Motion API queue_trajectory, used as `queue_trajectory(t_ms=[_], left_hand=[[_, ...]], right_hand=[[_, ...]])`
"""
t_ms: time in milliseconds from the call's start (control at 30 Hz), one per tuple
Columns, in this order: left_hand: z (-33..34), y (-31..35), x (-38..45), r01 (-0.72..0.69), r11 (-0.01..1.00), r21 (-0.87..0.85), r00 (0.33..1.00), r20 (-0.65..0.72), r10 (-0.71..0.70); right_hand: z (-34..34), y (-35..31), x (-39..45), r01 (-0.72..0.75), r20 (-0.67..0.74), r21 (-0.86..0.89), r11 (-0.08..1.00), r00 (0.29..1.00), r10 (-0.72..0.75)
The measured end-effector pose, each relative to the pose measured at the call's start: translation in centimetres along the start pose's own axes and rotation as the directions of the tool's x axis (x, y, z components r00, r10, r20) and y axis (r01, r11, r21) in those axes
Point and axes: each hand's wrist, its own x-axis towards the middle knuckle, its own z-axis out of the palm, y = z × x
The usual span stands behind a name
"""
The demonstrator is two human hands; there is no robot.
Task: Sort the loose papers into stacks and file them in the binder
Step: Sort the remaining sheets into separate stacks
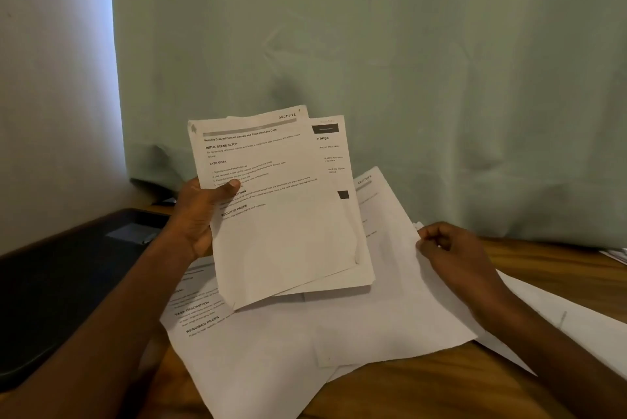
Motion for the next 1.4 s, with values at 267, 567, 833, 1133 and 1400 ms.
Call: queue_trajectory(t_ms=[267, 567, 833, 1133, 1400], left_hand=[[0.9, 0.2, -0.3, 0.067, 0.995, -0.076, 0.989, 0.135, -0.056], [2.2, -1.3, -0.3, 0.079, 0.994, -0.069, 0.987, 0.149, -0.068], [4.6, -4.1, -1.7, 0.204, 0.979, 0.004, 0.962, 0.187, -0.201], [6.9, -4.6, -3.2, 0.111, 0.994, 0.006, 0.953, 0.283, -0.108], [9.0, -4.9, -5.4, -0.064, 0.972, 0.226, 0.964, 0.267, 0.002]], right_hand=[[-1.7, -1.5, 0.7, -0.038, -0.100, 0.459, 0.888, 0.991, 0.094], [-0.9, -1.5, 0.2, -0.093, -0.016, 0.529, 0.844, 0.993, 0.120], [0.4, -1.7, -0.6, -0.241, 0.241, 0.729, 0.640, 0.966, 0.090], [1.6, -0.9, -1.6, -0.109, 0.110, 0.523, 0.845, 0.992, 0.060], [0.2, -2.1, -1.5, 0.106, -0.044, 0.472, 0.875, 0.994, -0.097]])
